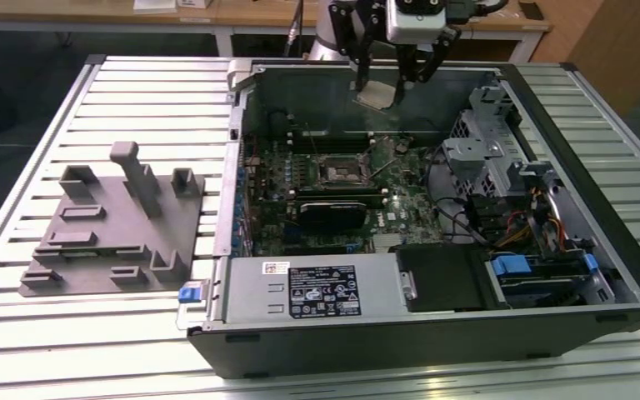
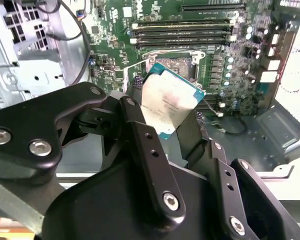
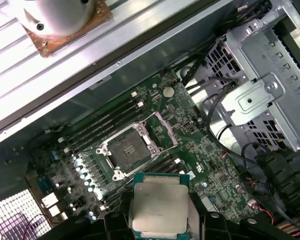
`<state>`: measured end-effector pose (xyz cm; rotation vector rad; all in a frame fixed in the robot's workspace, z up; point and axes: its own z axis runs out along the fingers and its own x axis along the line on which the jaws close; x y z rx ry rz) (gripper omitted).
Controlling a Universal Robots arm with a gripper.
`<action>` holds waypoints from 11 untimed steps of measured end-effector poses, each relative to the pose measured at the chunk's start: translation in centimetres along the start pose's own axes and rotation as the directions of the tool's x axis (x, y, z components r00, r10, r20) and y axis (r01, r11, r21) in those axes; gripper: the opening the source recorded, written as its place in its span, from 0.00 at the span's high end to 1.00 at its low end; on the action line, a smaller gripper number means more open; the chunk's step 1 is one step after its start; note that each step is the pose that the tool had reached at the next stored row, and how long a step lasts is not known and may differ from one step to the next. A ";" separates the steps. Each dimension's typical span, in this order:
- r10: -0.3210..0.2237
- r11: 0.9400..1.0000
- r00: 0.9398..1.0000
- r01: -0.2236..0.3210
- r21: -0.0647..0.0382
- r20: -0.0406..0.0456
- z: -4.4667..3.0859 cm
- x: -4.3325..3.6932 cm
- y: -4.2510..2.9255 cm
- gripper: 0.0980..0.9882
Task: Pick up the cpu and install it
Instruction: 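Place the cpu into insertion slot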
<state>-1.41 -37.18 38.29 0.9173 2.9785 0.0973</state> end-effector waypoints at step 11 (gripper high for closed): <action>0.146 0.989 0.989 -0.146 0.000 0.010 0.12 0.07 0.09 0.52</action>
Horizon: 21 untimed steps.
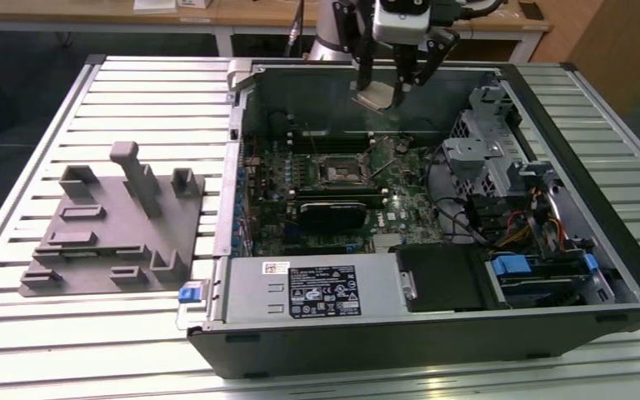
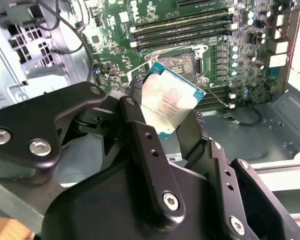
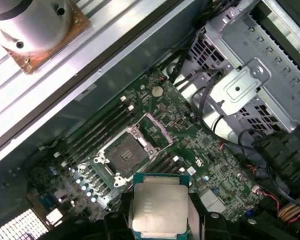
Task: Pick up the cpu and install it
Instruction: 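Place the cpu into insertion slot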
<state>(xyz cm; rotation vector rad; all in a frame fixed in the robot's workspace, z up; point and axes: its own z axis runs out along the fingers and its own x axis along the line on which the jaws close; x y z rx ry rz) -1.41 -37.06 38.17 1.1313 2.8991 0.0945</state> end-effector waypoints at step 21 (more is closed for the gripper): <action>0.272 0.962 0.962 -0.272 -0.001 0.018 0.36 0.14 0.12 0.52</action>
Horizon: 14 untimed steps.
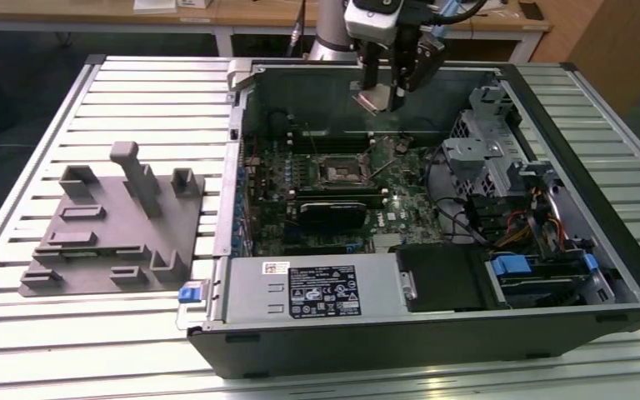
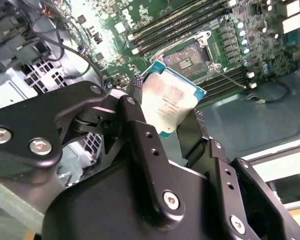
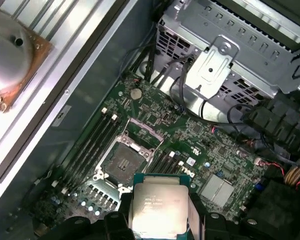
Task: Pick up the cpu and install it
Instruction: 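Place the cpu into insertion slot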
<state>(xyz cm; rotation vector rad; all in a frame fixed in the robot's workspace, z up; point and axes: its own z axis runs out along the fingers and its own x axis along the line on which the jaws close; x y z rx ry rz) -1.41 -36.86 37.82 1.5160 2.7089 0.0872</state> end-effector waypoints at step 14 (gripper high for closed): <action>0.176 0.984 0.984 -0.176 0.000 0.012 0.19 0.17 0.09 0.52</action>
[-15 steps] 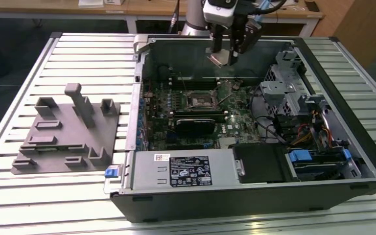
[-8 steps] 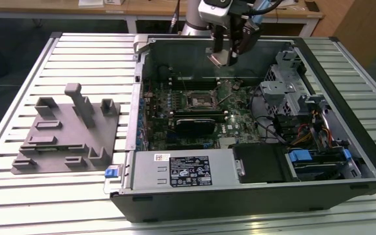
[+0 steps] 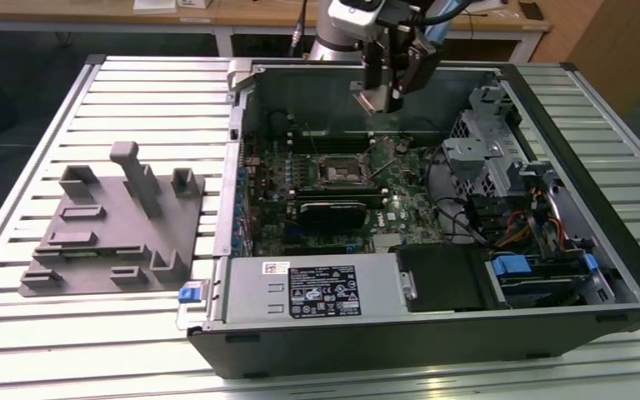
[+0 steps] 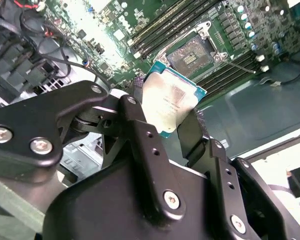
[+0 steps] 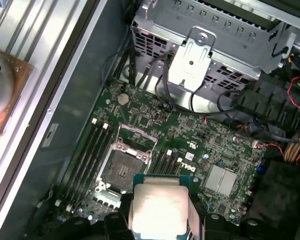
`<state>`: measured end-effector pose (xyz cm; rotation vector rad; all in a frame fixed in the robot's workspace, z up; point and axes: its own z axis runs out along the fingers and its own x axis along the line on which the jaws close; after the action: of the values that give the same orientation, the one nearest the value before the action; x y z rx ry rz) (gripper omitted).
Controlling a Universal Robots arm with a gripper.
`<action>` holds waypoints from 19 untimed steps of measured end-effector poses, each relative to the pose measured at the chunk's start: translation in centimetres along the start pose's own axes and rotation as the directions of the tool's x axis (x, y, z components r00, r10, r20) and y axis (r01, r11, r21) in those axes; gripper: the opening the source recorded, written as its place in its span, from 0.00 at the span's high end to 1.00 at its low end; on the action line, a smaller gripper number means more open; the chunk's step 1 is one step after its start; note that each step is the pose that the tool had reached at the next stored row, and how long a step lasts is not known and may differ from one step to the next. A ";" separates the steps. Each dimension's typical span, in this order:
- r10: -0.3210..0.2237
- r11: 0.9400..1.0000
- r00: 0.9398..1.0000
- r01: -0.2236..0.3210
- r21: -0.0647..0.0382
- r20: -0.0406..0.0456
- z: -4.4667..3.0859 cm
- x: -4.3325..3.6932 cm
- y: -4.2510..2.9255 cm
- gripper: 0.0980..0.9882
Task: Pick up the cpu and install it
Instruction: 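Place the cpu into insertion slot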
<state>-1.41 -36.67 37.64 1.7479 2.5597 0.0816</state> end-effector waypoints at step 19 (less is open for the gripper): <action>0.241 0.971 0.970 -0.241 -0.001 0.016 0.41 0.09 0.01 0.52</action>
<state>-1.41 -36.57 37.23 2.0422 2.3238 0.0732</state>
